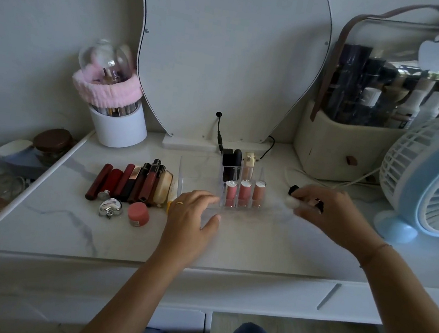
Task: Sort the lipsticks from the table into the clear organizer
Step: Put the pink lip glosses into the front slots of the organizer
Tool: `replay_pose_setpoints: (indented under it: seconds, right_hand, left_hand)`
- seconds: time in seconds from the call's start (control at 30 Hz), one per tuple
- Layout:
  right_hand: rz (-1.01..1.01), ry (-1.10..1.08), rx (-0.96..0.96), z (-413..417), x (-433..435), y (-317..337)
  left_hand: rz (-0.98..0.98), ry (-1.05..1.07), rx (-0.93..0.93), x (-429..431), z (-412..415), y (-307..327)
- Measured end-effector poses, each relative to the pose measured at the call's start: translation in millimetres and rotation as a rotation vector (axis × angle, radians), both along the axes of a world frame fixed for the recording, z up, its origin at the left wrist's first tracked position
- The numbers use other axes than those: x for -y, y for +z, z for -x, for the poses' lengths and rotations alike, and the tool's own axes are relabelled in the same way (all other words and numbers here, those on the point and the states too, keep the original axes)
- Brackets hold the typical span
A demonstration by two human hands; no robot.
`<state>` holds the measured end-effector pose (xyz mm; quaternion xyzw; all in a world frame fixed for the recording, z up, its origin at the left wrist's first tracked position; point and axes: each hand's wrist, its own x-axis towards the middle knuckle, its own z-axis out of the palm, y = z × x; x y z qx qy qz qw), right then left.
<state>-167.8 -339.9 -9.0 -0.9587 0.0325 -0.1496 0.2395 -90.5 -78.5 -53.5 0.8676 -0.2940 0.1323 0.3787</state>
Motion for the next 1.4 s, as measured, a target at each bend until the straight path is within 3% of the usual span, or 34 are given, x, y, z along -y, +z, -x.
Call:
replay_pose_setpoints:
  seconds: [0.07,0.27,0.57,1.07,1.27,1.4]
  right_hand:
    - [-0.128,0.015,0.072,-6.5,-11.8,12.6]
    - [-0.240,0.033,0.262,-49.7,-55.1,41.2]
    - [-0.052,0.019,0.235,-93.0,-84.2,22.9]
    - [-0.051,0.035,0.234,-92.0,-90.7,13.2]
    - [-0.124,-0.160,0.338,-63.1,-42.5,7.9]
    - [-0.102,-0.334,0.142,-48.9,2.5,-12.9]
  left_hand:
    - [-0.001,-0.004,0.002,0.0,-0.8,-0.5]
    - [0.024,-0.001,-0.004,-0.3,-0.5,-1.2]
    - [0.036,-0.008,-0.016,-1.0,-1.7,-3.4]
    - [0.033,-0.009,-0.016,-1.1,-1.3,-3.0]
    - [0.031,-0.014,-0.023,-1.5,-0.1,-2.3]
    - [0.016,-0.015,-0.009,-0.9,-1.1,-2.0]
